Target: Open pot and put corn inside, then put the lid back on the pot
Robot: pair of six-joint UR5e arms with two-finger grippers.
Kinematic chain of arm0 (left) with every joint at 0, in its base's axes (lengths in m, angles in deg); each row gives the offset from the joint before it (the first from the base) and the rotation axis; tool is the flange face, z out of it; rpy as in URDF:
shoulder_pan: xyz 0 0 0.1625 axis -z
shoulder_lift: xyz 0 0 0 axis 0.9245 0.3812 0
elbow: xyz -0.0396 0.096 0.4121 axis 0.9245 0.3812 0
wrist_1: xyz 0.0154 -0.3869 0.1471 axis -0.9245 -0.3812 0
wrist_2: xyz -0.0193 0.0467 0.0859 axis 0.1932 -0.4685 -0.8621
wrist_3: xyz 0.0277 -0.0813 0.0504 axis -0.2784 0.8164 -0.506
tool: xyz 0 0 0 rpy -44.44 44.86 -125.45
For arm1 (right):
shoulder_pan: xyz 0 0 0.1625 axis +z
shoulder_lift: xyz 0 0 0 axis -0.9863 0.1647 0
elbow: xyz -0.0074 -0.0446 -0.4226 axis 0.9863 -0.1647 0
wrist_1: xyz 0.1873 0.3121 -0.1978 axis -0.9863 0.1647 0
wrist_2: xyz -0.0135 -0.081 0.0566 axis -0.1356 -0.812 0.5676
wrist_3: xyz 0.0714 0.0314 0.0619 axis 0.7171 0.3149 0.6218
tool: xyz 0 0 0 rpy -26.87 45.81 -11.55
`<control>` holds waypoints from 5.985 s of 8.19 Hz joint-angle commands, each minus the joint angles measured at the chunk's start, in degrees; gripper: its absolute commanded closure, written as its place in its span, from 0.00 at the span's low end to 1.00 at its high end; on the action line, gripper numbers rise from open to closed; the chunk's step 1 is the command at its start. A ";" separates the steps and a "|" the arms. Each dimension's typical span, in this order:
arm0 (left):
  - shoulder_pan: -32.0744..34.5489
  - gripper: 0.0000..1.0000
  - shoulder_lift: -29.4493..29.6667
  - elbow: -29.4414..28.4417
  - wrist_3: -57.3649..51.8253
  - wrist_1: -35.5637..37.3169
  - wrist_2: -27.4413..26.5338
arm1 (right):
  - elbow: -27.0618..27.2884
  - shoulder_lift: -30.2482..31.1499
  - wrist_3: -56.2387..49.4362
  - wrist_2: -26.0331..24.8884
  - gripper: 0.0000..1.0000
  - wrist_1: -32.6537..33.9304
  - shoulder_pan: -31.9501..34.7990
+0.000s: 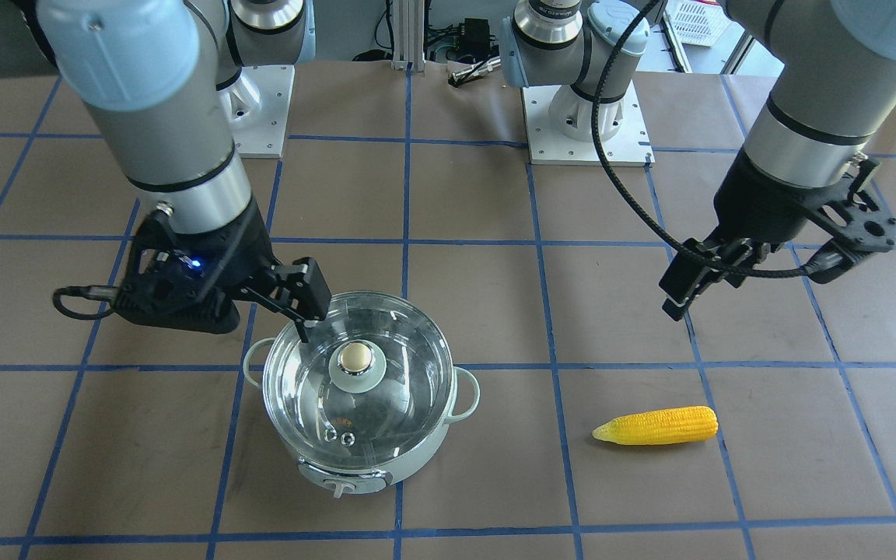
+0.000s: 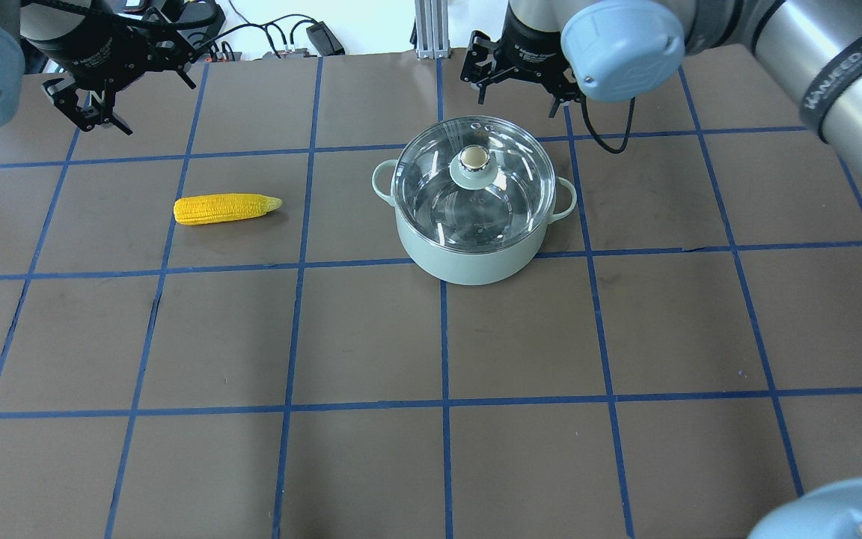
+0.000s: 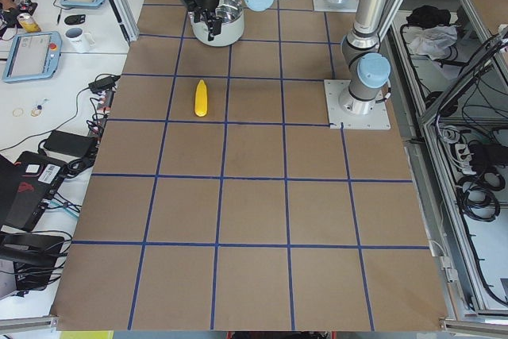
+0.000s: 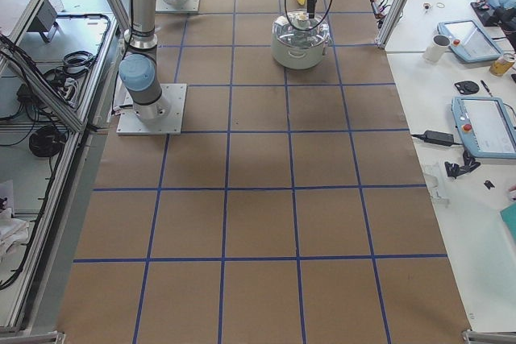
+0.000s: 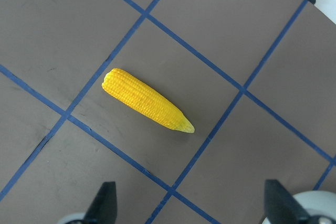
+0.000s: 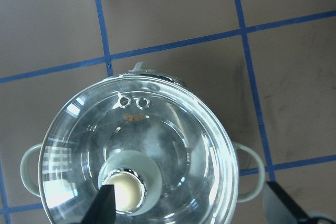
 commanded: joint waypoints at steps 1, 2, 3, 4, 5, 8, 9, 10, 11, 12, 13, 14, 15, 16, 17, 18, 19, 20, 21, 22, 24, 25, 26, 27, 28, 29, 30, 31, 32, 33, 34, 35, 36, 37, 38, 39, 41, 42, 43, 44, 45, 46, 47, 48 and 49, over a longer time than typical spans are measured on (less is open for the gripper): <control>-2.58 0.00 4.34 1.29 13.39 0.67 -0.49 | 0.00 -5.14 11.66 0.63 0.00 4.12 1.63; -3.11 0.00 6.27 1.82 19.45 0.49 -0.40 | 0.18 -6.02 15.51 0.63 0.01 4.21 2.67; -4.51 0.00 8.73 1.91 22.03 -0.38 -0.22 | 0.18 -7.08 16.77 0.63 0.01 4.48 3.73; -6.17 0.00 11.80 1.74 23.45 -0.74 0.47 | 0.18 -7.17 17.48 0.63 0.01 4.91 3.91; -7.06 0.00 14.79 1.74 25.73 -0.65 1.70 | 0.44 -7.26 17.83 0.81 0.01 4.92 4.00; -7.16 0.00 17.89 1.74 29.53 0.05 7.34 | 1.23 -6.91 16.87 1.34 0.17 4.22 4.00; -7.16 0.00 18.59 1.74 29.44 0.66 7.34 | 1.76 -6.91 16.87 1.34 0.21 4.13 4.00; -7.16 0.00 19.99 1.65 30.22 2.23 7.34 | 2.02 -6.91 16.87 1.34 0.23 4.04 4.00; -7.16 0.00 21.66 1.65 37.02 6.51 7.51 | 2.11 -7.09 16.34 1.60 0.27 3.52 4.00; -7.16 0.00 22.37 1.73 40.13 10.03 7.42 | 2.11 -7.00 16.51 2.82 0.43 2.29 4.00; -7.16 0.00 22.46 1.74 41.30 10.50 7.34 | 2.11 -6.83 16.86 3.53 0.61 2.11 4.00; -7.16 0.00 22.90 1.74 41.39 10.51 7.34 | 2.11 -6.74 17.04 3.53 0.76 1.84 4.00; -7.16 0.00 23.86 1.74 41.39 10.51 7.42 | 1.94 -6.21 17.04 3.53 0.83 0.28 3.92; -7.16 0.00 24.31 1.74 41.57 10.51 7.34 | 1.85 -5.69 16.78 3.53 0.86 -0.35 4.00; -7.16 0.00 24.83 1.74 41.66 10.42 7.16 | 1.07 -5.51 16.34 3.53 0.87 -2.18 3.92; -7.16 0.00 24.93 1.74 41.92 10.42 7.07 | 0.71 -5.16 16.34 3.53 0.88 -3.07 3.91; -7.16 0.00 25.54 1.74 41.92 10.42 7.07 | 0.53 -4.20 16.08 3.53 0.88 -3.34 3.91; -7.16 0.00 26.32 1.74 41.92 10.42 7.16 | -0.08 -3.14 14.42 3.53 0.88 -5.43 3.65; -7.16 0.00 27.03 1.74 41.92 10.42 7.16 | -0.95 -1.48 12.32 3.53 0.88 -8.06 3.13; -7.16 0.00 27.30 1.82 42.10 10.42 7.16 | -1.49 0.45 8.90 3.19 0.88 -10.53 1.91; -7.16 0.02 27.56 1.82 42.19 10.33 7.16 | -1.58 5.72 -3.37 2.31 0.88 -17.54 -5.53; -7.16 0.50 27.56 1.82 41.75 10.25 7.68 | -1.58 8.18 -12.48 -0.74 0.88 -20.10 -10.10; -7.16 0.86 27.48 1.74 41.22 9.99 8.12 | -1.58 10.38 -20.49 -3.30 0.87 -20.91 -13.71; -7.16 0.87 26.87 1.74 40.96 9.63 8.13 | -1.58 12.23 -27.80 -6.89 0.87 -21.01 -17.67; -7.16 0.87 26.51 1.74 39.82 9.46 7.26 | -1.49 13.03 -31.44 -7.45 0.89 -22.66 -21.19; -7.16 1.00 26.16 1.74 38.59 9.37 7.25 | -1.40 13.04 -35.21 -7.63 0.93 -23.55 -24.35; -7.16 1.00 24.50 1.74 38.93 8.67 7.25 | -1.32 12.78 -41.08 -7.54 0.94 -23.21 -26.82; -7.07 1.00 21.53 1.56 39.63 7.10 7.42 | -0.97 12.60 -42.71 -7.45 0.96 -23.29 -28.24; -6.90 1.00 18.02 1.39 41.55 6.82 6.99 | -0.70 12.43 -45.68 -7.54 0.97 -23.12 -28.60; -5.59 1.00 15.98 1.04 45.14 6.91 7.85 | -0.70 12.08 -49.89 -7.80 0.97 -22.86 -28.95; -2.18 1.00 13.96 0.86 46.39 6.99 7.95 | -0.61 11.99 -50.36 -7.72 0.97 -22.77 -29.83; 2.72 1.00 12.03 0.86 49.45 7.52 7.69 | -0.70 11.29 -50.02 -8.32 0.97 -22.68 -30.01; 7.39 1.00 11.40 0.86 53.66 8.57 7.69 | -0.70 11.11 -50.10 -8.85 0.98 -22.68 -30.01; 11.70 1.00 11.22 0.86 57.70 11.80 7.69 | -0.70 11.02 -49.93 -9.03 0.98 -22.68 -30.01; 15.57 1.00 11.22 0.86 61.40 13.83 7.77 | -0.61 11.02 -49.93 -9.03 0.98 -22.68 -30.01; 19.52 1.00 11.22 0.86 64.22 14.72 7.78 | -0.61 11.02 -49.93 -9.03 0.97 -22.68 -30.01; 25.86 1.00 12.70 0.94 66.44 17.79 7.95 | -0.61 11.11 -49.67 -8.86 0.97 -22.77 -30.01; 27.28 1.00 12.88 0.94 66.88 17.89 8.04 | -0.61 11.02 -49.67 -8.86 0.96 -22.77 -30.01; 27.82 1.00 13.06 1.21 67.49 17.89 8.73 | -0.52 11.02 -49.58 -8.77 0.96 -22.77 -30.01; 28.00 1.00 13.58 1.38 67.41 17.98 11.61 | -0.44 11.02 -49.32 -8.68 0.96 -22.77 -30.01; 28.35 1.00 14.89 1.38 67.41 17.98 12.43 | -0.35 11.02 -49.23 -8.60 0.96 -22.77 -30.01; 28.79 1.00 16.39 1.38 66.89 18.07 12.43 | -0.26 11.02 -49.23 -8.59 0.96 -22.77 -30.01; 28.79 1.00 17.79 1.30 66.62 18.76 12.35 | -0.35 11.11 -49.14 -8.25 0.96 -22.68 -30.01; 28.79 0.92 19.63 1.30 66.53 21.03 12.35 | -0.35 11.11 -49.14 -8.76 0.96 -22.68 -30.01; 28.79 0.92 21.48 1.12 66.53 23.49 12.35 | -0.35 11.11 -49.05 -8.68 0.96 -22.68 -30.01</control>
